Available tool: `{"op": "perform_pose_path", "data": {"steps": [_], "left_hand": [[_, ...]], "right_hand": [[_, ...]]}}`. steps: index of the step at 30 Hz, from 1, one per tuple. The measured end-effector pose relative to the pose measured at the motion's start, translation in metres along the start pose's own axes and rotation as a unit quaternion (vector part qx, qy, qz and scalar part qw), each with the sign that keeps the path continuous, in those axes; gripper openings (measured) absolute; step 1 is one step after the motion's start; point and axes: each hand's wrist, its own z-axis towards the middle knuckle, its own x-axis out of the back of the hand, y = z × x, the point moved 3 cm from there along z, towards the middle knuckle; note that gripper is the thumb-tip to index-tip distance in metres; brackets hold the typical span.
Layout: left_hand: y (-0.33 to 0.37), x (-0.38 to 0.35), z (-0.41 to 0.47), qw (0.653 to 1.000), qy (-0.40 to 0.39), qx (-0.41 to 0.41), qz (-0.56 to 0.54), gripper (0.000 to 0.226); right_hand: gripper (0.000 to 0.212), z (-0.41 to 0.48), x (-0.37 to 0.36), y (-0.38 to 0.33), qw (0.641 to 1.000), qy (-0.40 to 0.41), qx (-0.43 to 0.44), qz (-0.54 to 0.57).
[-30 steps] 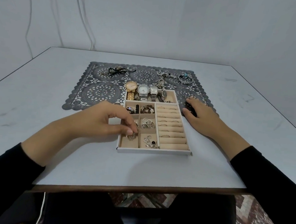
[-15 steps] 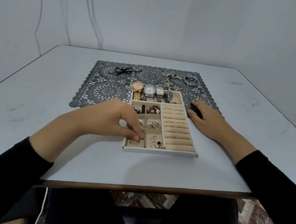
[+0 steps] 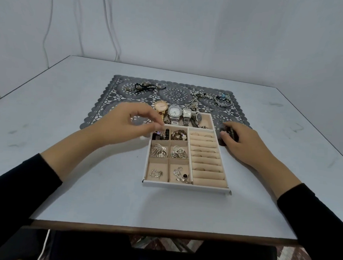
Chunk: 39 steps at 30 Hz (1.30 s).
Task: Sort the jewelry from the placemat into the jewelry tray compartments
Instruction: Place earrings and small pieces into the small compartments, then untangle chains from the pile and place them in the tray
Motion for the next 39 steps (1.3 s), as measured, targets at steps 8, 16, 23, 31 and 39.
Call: {"op": "perform_pose_path", "data": {"steps": [8,16,23,31,39], "left_hand": [[-0.055,0.015,0.033,0.981,0.063,0.068,0.169,0.027],[-0.083,0.011,0.063,0.959,-0.058,0.088,0.264,0.043],[-0.096,0.008,0.087,0.965,-0.089,0.068,0.238,0.046],[-0.111,0.003,0.113,0.962,-0.152,0.048,0.223,0.049],[-0.111,-0.002,0.128,0.969,-0.179,0.018,0.172,0.042]], "right_hand": [[0.029,0.026,-0.002,-0.002,0.998,0.042,0.038,0.036],[0.023,0.074,-0.008,-0.014,0.991,0.068,0.081,0.08],[0.029,0.116,-0.021,-0.015,0.987,0.027,0.124,0.098],[0.03,0.139,-0.032,-0.01,0.987,-0.01,0.145,0.072],[0.025,0.149,-0.03,-0.001,0.989,0.071,0.109,0.071]]}}
